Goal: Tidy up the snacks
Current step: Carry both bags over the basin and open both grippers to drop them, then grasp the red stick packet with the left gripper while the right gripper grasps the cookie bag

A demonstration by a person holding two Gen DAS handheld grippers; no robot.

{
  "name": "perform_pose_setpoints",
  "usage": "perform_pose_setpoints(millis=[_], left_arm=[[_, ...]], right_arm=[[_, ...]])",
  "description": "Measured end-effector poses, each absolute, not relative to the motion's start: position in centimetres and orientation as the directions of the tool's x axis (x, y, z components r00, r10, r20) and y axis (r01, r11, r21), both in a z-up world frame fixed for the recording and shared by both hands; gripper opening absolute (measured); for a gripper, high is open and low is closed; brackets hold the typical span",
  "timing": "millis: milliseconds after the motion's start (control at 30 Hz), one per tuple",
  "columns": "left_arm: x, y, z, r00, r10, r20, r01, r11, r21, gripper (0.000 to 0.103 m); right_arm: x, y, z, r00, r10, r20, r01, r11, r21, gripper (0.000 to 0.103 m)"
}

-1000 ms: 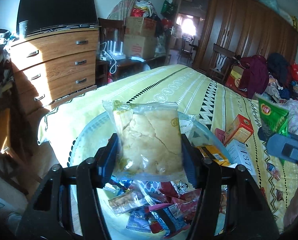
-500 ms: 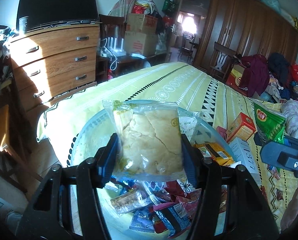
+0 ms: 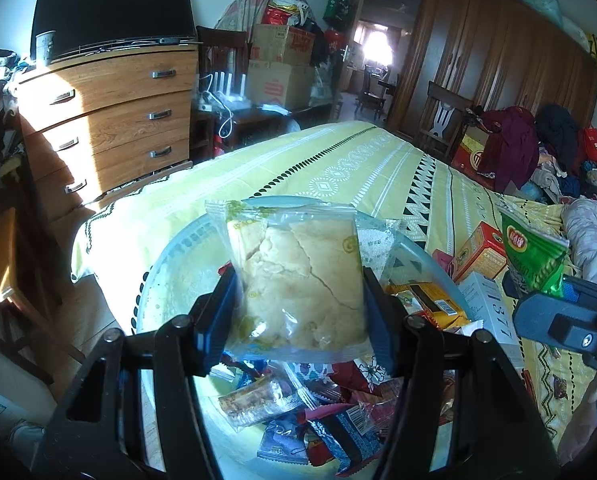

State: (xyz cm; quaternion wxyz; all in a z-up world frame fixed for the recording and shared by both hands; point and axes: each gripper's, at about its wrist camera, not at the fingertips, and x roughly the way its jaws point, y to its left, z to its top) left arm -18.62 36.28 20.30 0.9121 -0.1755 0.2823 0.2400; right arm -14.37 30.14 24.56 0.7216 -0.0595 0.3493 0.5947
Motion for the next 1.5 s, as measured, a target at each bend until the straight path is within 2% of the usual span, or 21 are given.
perform_pose_setpoints(millis=[300,500,667,733,900,1000,1067,1133,1300,1400,1500], left_arm=[[-18.3,35.9,19.9,0.714,0.338,-0.613,-0.537,0.826,-0.171,0.06],[-18.7,36.2,19.5,0.701,0.347,-0.623,-0.56,0.809,-0.18,0.067],[-19.0,36.5,19.4,0.693,0.364,-0.622,-0.582,0.791,-0.185,0.086],[-19.2,36.8,19.1,0.693,0.36,-0.625,-0.589,0.782,-0.202,0.091],[-19.4,36.5,19.1,0.69,0.356,-0.63,-0.596,0.773,-0.216,0.092],[-19.7,35.7,19.8,0.705,0.365,-0.608,-0.59,0.778,-0.217,0.092],[-19.5,34.8,20.5,0.718,0.368,-0.591,-0.576,0.79,-0.207,0.092],[-18.7,33.3,21.2,0.737,0.353,-0.577,-0.547,0.813,-0.2,0.092],[-15.9,25.5,23.7,0.825,0.221,-0.52,-0.363,0.913,-0.188,0.092],[-14.1,17.8,24.3,0.852,0.046,-0.522,-0.159,0.972,-0.174,0.093],[-12.0,10.5,22.9,0.811,-0.141,-0.568,0.037,0.981,-0.191,0.097]], right_arm=[[-14.2,30.0,24.1,0.04,0.814,-0.58,-0.896,0.286,0.34,0.058],[-14.7,30.2,23.7,0.024,0.81,-0.586,-0.9,0.273,0.34,0.063],[-15.0,30.1,23.0,0.019,0.802,-0.597,-0.898,0.276,0.344,0.066],[-15.1,29.8,22.7,0.018,0.801,-0.599,-0.894,0.281,0.348,0.069],[-16.1,27.8,22.9,0.093,0.81,-0.579,-0.908,0.307,0.284,0.069],[-17.6,24.3,23.0,0.204,0.818,-0.537,-0.915,0.355,0.192,0.091],[-18.3,20.7,21.9,0.258,0.812,-0.523,-0.901,0.397,0.172,0.093],[-18.6,17.4,19.9,0.297,0.782,-0.548,-0.875,0.453,0.172,0.093],[-16.7,7.8,12.7,0.346,0.649,-0.678,-0.732,0.639,0.238,0.093],[-15.8,1.2,9.5,0.38,0.568,-0.73,-0.611,0.747,0.263,0.093],[-15.4,-4.8,7.2,0.409,0.501,-0.763,-0.484,0.828,0.284,0.094]])
